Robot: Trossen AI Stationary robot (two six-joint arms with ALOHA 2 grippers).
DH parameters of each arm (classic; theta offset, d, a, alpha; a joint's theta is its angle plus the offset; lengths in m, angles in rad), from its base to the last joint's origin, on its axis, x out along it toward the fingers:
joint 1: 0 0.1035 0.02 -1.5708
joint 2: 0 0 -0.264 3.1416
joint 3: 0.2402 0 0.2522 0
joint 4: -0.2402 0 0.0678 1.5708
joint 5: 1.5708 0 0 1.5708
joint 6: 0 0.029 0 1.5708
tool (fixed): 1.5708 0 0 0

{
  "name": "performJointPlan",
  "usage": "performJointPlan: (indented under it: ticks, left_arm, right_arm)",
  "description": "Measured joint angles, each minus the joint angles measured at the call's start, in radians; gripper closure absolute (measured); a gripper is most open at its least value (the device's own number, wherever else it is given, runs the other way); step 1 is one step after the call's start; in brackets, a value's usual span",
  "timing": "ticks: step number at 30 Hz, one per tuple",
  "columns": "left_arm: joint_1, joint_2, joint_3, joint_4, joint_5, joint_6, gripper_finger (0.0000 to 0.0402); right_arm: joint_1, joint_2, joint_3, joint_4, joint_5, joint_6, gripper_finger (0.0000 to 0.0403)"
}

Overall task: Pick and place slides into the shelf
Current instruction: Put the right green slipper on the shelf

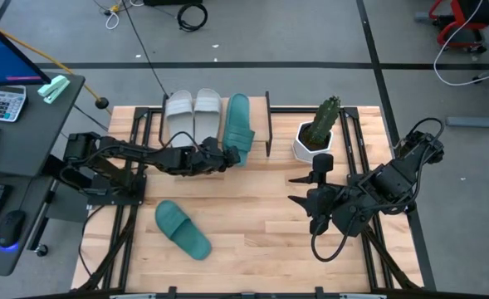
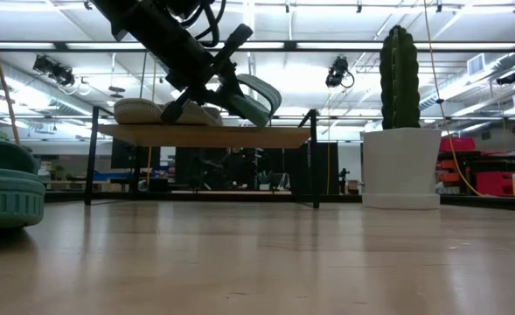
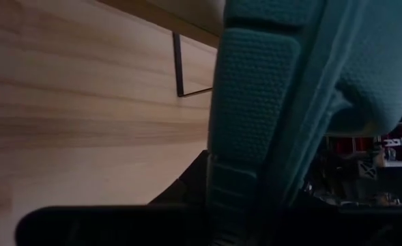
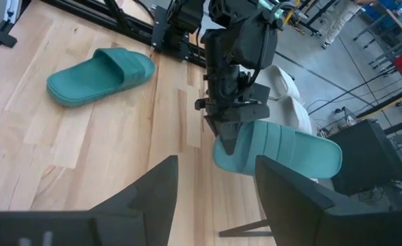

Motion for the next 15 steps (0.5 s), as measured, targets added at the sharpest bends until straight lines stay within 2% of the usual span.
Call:
performJointPlan:
  ticks: [5, 15]
  left_arm:
    - [0.0, 0.0, 0.0, 0.012, -0.002, -0.002, 0.0341]
    - [0.002, 0.0, 0.0, 0.029, -0.03, -0.002, 0.029]
  right_arm:
    - [0.0, 0.0, 0.0, 0.0, 0.0, 0.001, 0.0202]
    - [0.0, 0.0, 0.0, 0.0, -0.002, 0.001, 0.0202]
